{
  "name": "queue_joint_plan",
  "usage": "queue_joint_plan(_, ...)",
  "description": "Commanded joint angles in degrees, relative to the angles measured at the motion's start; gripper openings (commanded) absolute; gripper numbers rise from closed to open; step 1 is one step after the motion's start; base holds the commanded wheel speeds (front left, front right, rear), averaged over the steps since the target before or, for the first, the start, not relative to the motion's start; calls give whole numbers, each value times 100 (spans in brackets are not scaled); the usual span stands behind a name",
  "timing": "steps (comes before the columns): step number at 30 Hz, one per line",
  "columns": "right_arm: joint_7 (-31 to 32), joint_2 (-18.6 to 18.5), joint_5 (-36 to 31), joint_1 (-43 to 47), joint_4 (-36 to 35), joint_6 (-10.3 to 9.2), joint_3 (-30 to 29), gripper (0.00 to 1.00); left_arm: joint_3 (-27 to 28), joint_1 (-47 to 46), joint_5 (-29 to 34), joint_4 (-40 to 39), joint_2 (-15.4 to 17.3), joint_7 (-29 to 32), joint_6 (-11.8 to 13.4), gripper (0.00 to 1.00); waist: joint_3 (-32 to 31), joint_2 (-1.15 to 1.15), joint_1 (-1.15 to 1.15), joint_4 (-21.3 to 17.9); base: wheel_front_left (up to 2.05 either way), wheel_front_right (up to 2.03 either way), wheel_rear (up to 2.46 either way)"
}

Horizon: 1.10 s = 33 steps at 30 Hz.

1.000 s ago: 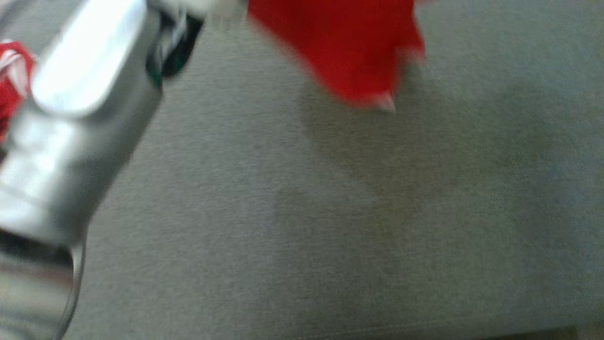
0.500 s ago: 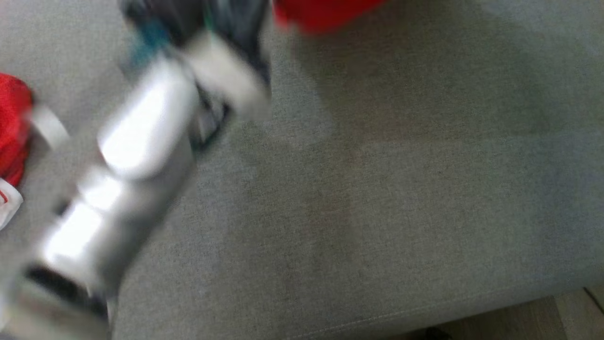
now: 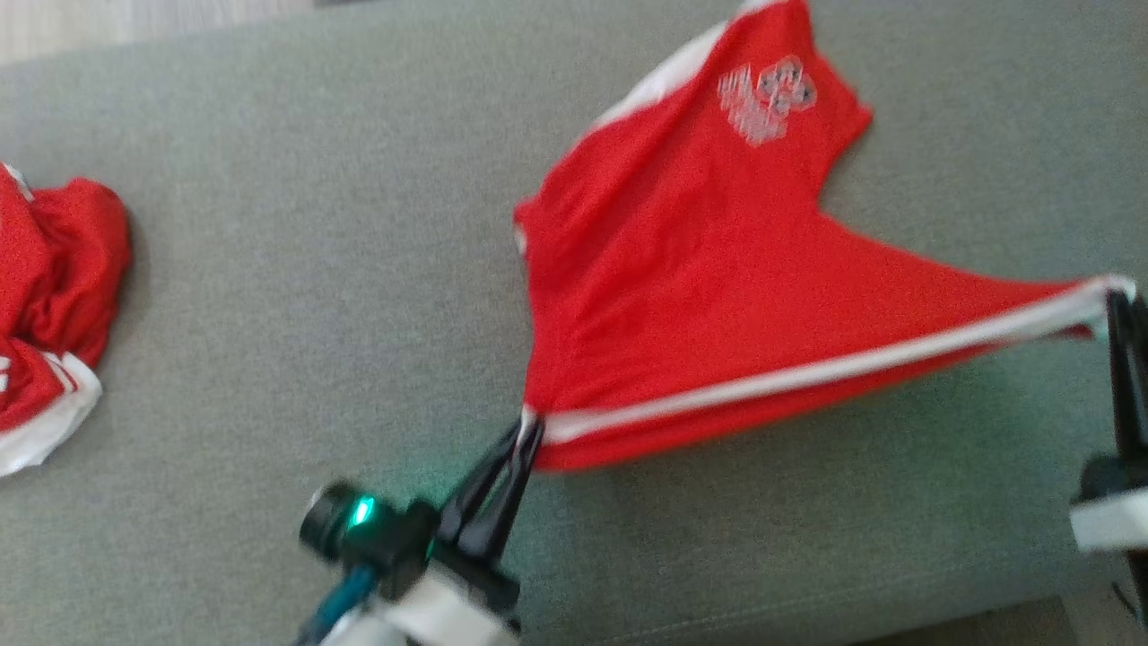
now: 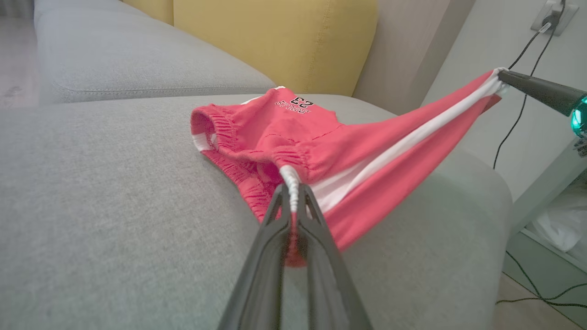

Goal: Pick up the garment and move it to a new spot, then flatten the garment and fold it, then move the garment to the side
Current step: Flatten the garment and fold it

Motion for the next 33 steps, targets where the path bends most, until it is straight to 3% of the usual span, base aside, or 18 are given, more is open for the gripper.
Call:
queue_joint_plan(1, 143, -160, -42, 21, -491, 11, -106, 0, 290, 9, 15, -318, 164, -53, 68, 0, -153, 0, 2, 1, 0, 0, 0)
queue_joint_plan(5, 724, -153, -114, 326, -1352, 11, -315, 0, 479, 275, -46, -883, 254, -53, 120, 0, -193, 0, 2, 137, 0, 0, 0)
queue_joint_plan(10, 1229, -359, -89, -237, -1330, 11, -304, 0, 573, -379, -226, -988, -61, 83, -35, 0, 29, 0, 2, 495, 0, 0, 0)
queue_joint_plan(14, 1555, -627, -82, -1101, -713, 11, -148, 0, 637, -1146, -425, -501, -581, 309, -90, 0, 329, 0, 2, 749, 0, 0, 0)
queue_joint_plan(19, 1776, -978, -33, -2430, 348, 11, 479, 0, 741, -2041, -635, 492, -1106, 486, -154, 0, 724, 0, 2, 943, 0, 0, 0)
queue_joint_plan(23, 1718, -1156, -7, -3397, 1325, 11, 1074, 0, 794, -2624, -681, 1198, -1292, 451, -123, 0, 964, 0, 2, 1022, 0, 0, 0)
queue_joint_plan(32, 1154, -1113, 47, -4952, 3178, 11, 2194, 0, 667, -3431, -790, 2121, -1437, 75, -466, 0, 1390, 0, 2, 1109, 0, 0, 0)
queue_joint_plan(33, 1076, -1072, 88, -5047, 3341, 11, 2284, 19, 653, -3466, -789, 2187, -1441, 45, -487, 8, 1415, 0, 2, 1109, 0, 0, 0)
